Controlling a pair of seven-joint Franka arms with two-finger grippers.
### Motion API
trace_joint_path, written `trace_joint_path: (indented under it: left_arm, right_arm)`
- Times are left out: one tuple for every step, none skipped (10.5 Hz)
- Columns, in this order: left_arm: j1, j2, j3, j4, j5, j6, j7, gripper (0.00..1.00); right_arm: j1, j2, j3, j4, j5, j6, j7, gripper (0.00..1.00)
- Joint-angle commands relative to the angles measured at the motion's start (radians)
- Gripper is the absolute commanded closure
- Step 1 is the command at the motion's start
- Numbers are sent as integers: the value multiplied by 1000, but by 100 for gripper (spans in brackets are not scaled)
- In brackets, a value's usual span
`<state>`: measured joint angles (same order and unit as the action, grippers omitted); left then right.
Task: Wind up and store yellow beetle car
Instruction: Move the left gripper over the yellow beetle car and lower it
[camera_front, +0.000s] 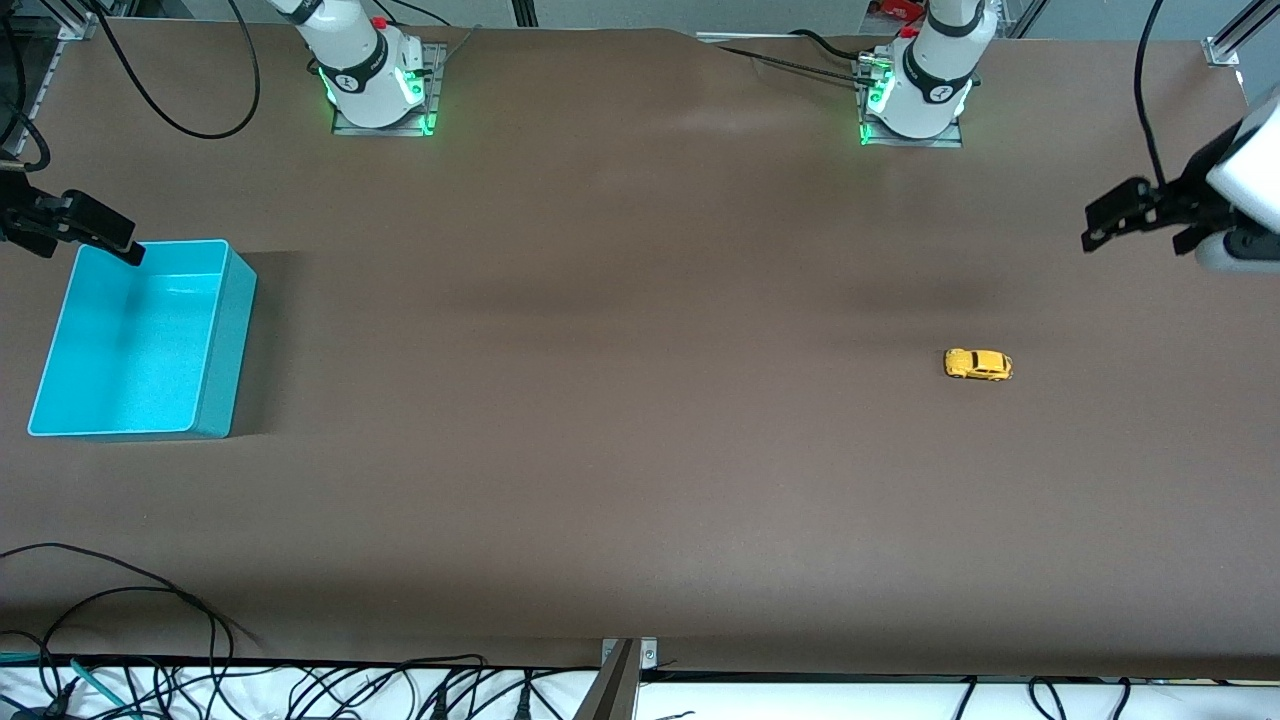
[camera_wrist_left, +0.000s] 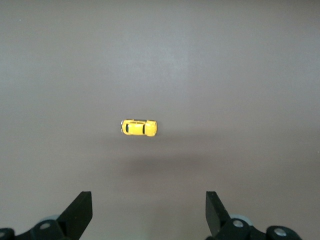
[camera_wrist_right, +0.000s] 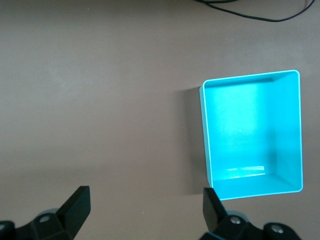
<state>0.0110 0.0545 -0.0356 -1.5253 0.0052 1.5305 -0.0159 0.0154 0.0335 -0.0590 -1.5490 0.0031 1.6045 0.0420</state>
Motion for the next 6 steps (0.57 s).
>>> trace_joint_path:
  left_arm:
    - [23,65,3,-31,22,109,19,0]
    - [29,85,5,-50,22,156,19,0]
    - [43,106,5,-58,22,177,17,0]
    - [52,142,6,-67,24,210,16,0]
    - [64,162,22,-100,22,283,17,0]
    - [67,159,26,-164,22,363,17,0]
  right_arm:
    - [-2,5,-1,20,9,-4,7,0]
    - [-2,5,-2,20,9,-3,7,0]
    - [-2,5,-2,20,9,-3,7,0]
    - [-2,5,-2,21,9,-3,7,0]
    - [-2,5,-2,20,9,-3,7,0]
    - [-2,5,-2,21,9,-3,7,0]
